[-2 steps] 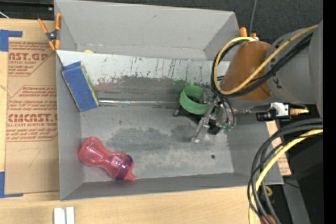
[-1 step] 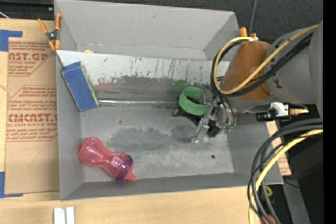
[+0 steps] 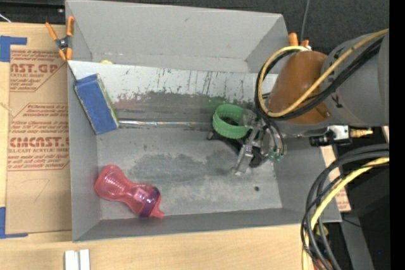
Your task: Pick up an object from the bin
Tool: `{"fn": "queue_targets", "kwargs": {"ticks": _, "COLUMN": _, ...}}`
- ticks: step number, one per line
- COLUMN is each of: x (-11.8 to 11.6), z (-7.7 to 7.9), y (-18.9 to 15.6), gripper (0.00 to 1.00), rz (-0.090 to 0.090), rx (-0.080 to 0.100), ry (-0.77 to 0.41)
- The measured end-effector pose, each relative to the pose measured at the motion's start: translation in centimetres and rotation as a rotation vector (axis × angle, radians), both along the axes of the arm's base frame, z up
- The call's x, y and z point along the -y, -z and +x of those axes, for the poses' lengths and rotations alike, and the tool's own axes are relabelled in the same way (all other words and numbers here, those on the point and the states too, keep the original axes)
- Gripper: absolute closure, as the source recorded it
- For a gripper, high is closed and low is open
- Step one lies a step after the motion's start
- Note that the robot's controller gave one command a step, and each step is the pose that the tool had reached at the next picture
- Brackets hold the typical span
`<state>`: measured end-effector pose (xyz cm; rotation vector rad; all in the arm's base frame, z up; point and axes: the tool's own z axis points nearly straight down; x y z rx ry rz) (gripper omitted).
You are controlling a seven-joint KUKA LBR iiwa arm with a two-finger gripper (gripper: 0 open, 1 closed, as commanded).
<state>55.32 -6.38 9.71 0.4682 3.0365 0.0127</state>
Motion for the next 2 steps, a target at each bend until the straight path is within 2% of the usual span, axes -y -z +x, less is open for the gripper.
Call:
{"fn": "queue_targets", "kwargs": {"ticks": 1, "x": -1.3, "z": 1.0, "y": 0.3, "gripper": 0.00, "rz": 0.004, "rx": -0.002, "ry": 0.035}}
{"fn": "queue_targets", "kwargs": {"ticks": 2, "x": -0.2, "z": 0.9, "y": -9.9, "gripper": 0.00, "rz": 0.001, "rx": 0.008, "ry": 0.017}}
